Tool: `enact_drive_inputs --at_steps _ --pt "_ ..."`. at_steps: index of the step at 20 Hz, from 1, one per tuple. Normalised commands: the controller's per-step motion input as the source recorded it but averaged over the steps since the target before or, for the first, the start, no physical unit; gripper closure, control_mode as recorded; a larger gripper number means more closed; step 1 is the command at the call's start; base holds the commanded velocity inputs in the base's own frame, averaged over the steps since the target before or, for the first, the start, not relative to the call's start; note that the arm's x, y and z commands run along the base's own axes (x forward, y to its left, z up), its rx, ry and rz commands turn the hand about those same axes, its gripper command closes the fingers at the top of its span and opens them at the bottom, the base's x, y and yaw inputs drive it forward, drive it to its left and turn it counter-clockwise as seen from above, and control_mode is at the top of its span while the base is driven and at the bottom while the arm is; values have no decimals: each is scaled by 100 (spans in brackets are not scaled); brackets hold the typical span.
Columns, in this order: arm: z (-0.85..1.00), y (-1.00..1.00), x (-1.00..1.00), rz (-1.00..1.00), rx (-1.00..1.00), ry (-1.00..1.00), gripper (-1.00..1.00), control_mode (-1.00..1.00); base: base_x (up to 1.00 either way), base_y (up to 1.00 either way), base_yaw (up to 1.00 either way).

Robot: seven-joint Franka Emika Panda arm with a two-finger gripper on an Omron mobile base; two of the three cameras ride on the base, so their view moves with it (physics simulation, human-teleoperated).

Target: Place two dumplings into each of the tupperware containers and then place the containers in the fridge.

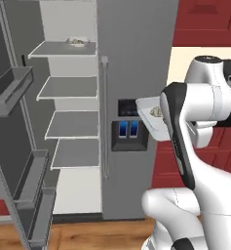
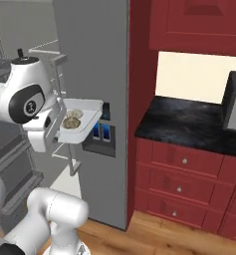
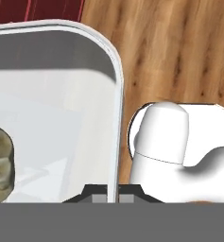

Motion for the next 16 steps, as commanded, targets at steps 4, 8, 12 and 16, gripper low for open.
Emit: enact_drive_inputs --at_steps 4,8,12,16 --pt "0 0 0 0 0 0 100 100 15 59 -8" --pt "0 0 0 0 0 0 100 100 27 55 -9" --pt "0 0 0 0 0 0 100 100 43 49 -9" --pt "0 0 0 0 0 0 100 100 50 46 -8"
